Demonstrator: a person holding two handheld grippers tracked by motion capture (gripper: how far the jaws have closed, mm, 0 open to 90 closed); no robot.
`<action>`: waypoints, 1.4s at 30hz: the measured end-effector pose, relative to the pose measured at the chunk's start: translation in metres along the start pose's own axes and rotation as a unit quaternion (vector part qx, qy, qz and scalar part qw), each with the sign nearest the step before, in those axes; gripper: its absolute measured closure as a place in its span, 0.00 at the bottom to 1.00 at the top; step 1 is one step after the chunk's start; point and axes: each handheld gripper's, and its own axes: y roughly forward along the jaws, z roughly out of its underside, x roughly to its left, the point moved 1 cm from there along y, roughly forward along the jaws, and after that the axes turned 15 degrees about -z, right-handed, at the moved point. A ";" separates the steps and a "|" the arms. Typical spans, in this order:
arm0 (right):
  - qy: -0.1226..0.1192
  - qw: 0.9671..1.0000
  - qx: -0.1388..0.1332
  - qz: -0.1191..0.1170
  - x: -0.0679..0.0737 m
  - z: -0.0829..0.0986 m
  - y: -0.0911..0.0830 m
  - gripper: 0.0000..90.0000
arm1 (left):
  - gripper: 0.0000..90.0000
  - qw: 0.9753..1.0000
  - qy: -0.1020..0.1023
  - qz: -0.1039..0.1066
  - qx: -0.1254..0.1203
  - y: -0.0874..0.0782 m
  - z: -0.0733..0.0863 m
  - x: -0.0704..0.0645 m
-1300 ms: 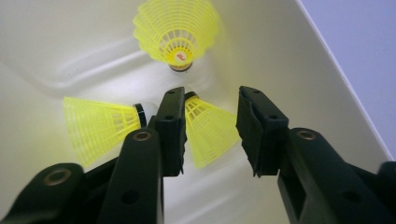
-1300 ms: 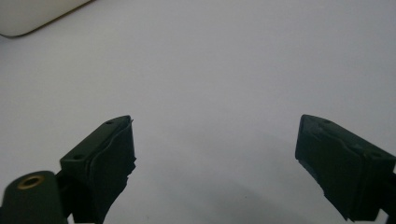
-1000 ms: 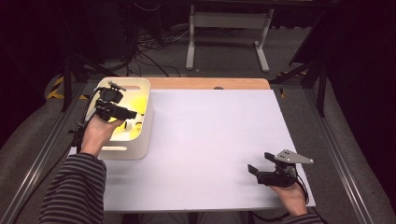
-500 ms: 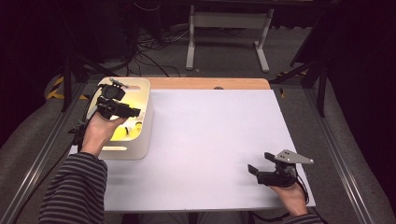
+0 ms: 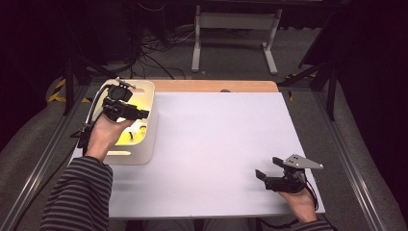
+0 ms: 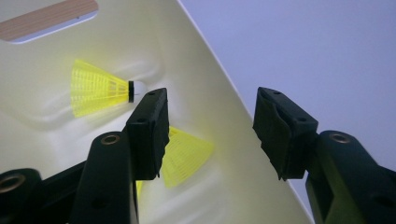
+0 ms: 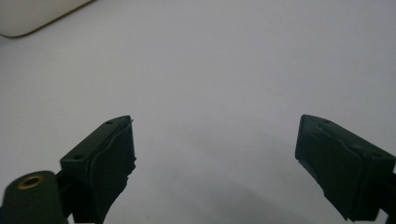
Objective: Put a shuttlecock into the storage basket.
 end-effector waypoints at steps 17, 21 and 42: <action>-0.001 1.000 -0.002 0.001 0.000 0.000 0.000 0.13 | 0.51 1.000 0.020 0.015 -0.002 0.001 -0.009 -0.017; -0.001 1.000 -0.001 0.001 0.000 0.000 0.000 0.14 | 0.51 1.000 0.021 0.019 -0.004 0.001 -0.010 -0.021; -0.001 1.000 -0.003 0.002 0.000 0.000 -0.001 0.13 | 0.50 0.999 0.038 0.038 -0.011 0.000 -0.017 -0.042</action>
